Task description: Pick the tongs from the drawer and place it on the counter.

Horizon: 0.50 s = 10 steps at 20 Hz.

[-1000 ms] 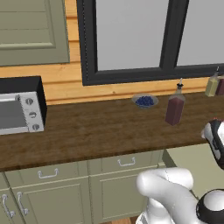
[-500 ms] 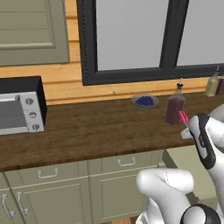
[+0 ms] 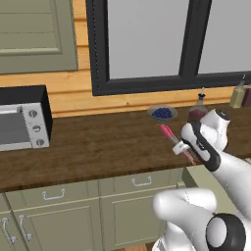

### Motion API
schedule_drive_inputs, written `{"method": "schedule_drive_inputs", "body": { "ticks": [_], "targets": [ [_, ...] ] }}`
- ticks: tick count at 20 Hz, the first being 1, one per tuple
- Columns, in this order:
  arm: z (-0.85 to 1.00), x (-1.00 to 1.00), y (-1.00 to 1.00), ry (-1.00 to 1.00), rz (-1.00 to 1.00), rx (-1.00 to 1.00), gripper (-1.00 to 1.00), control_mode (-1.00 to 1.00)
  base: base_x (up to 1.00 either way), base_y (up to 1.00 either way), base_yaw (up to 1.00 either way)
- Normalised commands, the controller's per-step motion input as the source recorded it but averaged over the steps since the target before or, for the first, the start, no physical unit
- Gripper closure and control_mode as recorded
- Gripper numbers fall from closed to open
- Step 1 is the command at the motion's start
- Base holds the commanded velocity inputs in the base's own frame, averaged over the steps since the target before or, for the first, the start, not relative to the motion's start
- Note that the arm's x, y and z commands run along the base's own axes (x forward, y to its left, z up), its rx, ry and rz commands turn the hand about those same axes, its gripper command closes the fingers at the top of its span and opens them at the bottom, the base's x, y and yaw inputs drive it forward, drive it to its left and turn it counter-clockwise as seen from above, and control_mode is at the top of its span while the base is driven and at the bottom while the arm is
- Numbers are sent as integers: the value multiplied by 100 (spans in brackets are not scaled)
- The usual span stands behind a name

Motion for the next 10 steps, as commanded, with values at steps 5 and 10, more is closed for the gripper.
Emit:
{"method": "schedule_drive_inputs", "body": {
  "ticks": [5,10],
  "targets": [
    [-42,100,88,6,8,-4,100,-100,0,0,0],
    [-48,100,48,7,5,-1,100,-100,0,0,0]
  ]
}}
